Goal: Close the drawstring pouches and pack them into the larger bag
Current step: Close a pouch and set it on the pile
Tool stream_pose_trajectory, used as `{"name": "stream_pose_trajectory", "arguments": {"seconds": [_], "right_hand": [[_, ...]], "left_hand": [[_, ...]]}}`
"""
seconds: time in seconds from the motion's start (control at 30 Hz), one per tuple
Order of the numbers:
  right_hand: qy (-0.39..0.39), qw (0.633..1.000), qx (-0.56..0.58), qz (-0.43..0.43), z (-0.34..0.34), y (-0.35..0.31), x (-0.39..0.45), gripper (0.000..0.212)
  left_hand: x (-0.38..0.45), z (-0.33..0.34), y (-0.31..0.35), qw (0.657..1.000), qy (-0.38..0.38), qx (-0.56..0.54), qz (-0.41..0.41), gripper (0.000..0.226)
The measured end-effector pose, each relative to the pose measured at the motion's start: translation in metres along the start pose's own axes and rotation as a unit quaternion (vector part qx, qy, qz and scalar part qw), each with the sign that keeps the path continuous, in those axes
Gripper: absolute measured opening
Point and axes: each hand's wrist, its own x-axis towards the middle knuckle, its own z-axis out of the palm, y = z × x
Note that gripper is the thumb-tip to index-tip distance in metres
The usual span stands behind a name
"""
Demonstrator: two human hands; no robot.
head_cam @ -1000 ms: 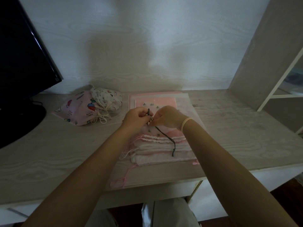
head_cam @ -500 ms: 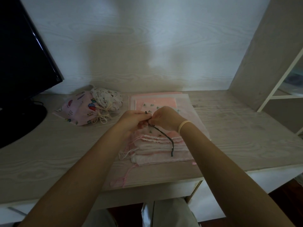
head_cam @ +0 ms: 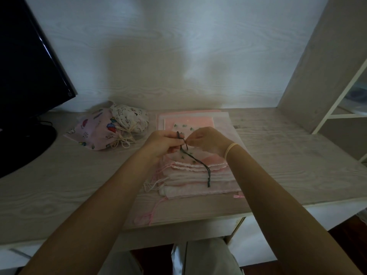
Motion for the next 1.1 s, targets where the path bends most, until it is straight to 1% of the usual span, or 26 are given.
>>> {"name": "stream_pose_trajectory", "arguments": {"seconds": [0.07,0.13,0.2,0.27,0.37,0.4,0.47,0.6,0.67,0.77,0.93,1.03,1.1], "right_hand": [[-0.049,0.998,-0.027,0.014,0.003,-0.003,-0.001,0.031],[-0.047,0.998,-0.016,0.027,0.005,-0.001,0.002,0.028],[-0.026,0.995,0.088,0.046,0.006,0.005,0.005,0.019],[-0.012,0.978,0.199,0.058,0.007,0.011,0.009,0.015],[-0.022,0.963,0.262,0.055,0.006,0.01,0.008,0.018],[-0.025,0.962,0.268,0.047,0.007,0.012,0.009,0.017],[-0.031,0.965,0.258,0.028,0.007,0.014,0.012,0.009],[-0.039,0.965,0.259,0.028,0.007,0.016,0.014,0.012],[-0.042,0.965,0.256,0.026,0.01,0.017,0.016,0.012],[-0.05,0.973,0.223,0.027,0.015,0.021,0.019,0.005],[-0.052,0.968,0.242,0.052,0.016,0.021,0.017,0.002],[-0.042,0.971,0.23,0.049,0.019,0.02,0.02,0.002],[-0.02,0.972,0.229,0.055,0.019,0.02,0.022,0.009]], "left_hand": [[-0.002,0.001,0.0,0.999,0.006,0.028,0.018,0.018],[-0.004,0.004,0.0,0.995,0.025,0.082,0.051,0.017],[-0.001,0.005,-0.003,0.987,0.053,0.116,0.094,0.016],[0.001,0.006,-0.007,0.98,0.077,0.129,0.13,0.016],[0.001,0.008,-0.013,0.977,0.096,0.114,0.151,0.016],[0.002,0.01,-0.014,0.978,0.1,0.103,0.153,0.016],[0.003,0.012,-0.015,0.978,0.115,0.084,0.153,0.015],[0.002,0.014,-0.014,0.979,0.13,0.067,0.139,0.012],[0.0,0.015,-0.013,0.983,0.124,0.05,0.125,0.013],[-0.001,0.014,-0.012,0.988,0.109,0.026,0.111,0.014],[-0.005,0.011,-0.013,0.992,0.087,-0.004,0.089,0.014],[-0.006,0.009,-0.012,0.993,0.078,-0.026,0.081,0.011],[-0.004,0.009,-0.013,0.994,0.076,-0.036,0.075,0.01]]}}
